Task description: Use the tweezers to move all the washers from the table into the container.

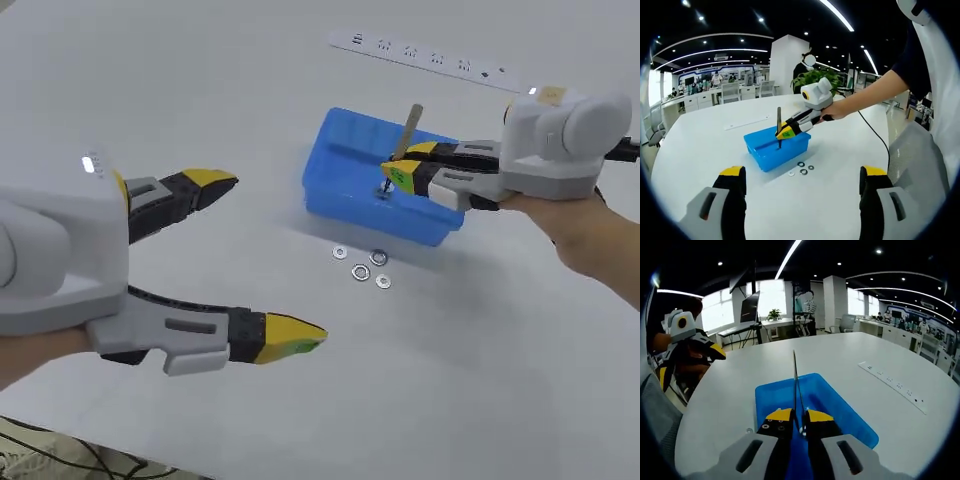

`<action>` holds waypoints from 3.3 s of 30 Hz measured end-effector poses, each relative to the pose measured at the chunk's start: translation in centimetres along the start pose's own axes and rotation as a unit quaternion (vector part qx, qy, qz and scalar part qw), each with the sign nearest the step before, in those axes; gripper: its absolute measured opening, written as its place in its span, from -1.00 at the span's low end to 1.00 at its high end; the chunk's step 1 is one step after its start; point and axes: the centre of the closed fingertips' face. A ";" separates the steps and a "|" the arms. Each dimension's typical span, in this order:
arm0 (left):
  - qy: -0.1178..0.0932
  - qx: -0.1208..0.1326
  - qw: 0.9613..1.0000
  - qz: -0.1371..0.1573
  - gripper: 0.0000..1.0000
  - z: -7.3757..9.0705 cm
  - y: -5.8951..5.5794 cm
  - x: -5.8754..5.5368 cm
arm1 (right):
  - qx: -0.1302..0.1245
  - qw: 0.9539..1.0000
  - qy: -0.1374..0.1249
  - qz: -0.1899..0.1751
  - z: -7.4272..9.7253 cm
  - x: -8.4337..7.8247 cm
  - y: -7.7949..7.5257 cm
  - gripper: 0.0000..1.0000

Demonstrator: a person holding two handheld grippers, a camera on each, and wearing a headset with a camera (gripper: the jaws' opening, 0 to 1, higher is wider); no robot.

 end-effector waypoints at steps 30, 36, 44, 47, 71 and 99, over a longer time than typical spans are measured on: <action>-0.025 0.005 1.000 0.006 0.99 -1.3 1.7 1.8 | 0.018 0.999 -0.015 0.042 0.1 1.3 1.4 -0.87; -0.055 0.003 0.998 0.019 0.92 -3.1 3.1 3.7 | 0.018 0.998 -0.016 0.058 0.4 1.8 1.4 -0.87; -0.066 -0.043 0.997 0.003 0.60 -7.4 4.1 5.5 | 0.036 0.995 -0.013 0.090 0.9 2.8 2.2 -0.86; -0.073 -0.060 0.996 -0.001 0.38 -8.5 4.1 6.2 | 0.042 0.994 -0.010 0.101 1.0 2.9 2.4 -0.86; -0.060 -0.183 0.980 -0.040 -0.81 -12.2 2.0 7.4 | 0.068 0.992 -0.008 0.110 1.5 2.7 3.7 -0.86; -0.050 -0.168 0.971 -0.161 -0.92 -12.6 2.8 8.4 | 0.008 0.990 0.016 0.143 2.3 3.3 2.8 -0.67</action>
Point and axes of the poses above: the centre of the closed fingertips' face, and the gripper's own axes: z roughly backward along the fingers, y roughly to its left, x roughly out of its top, and after that the axes turned 11 degrees about -y, right-handed
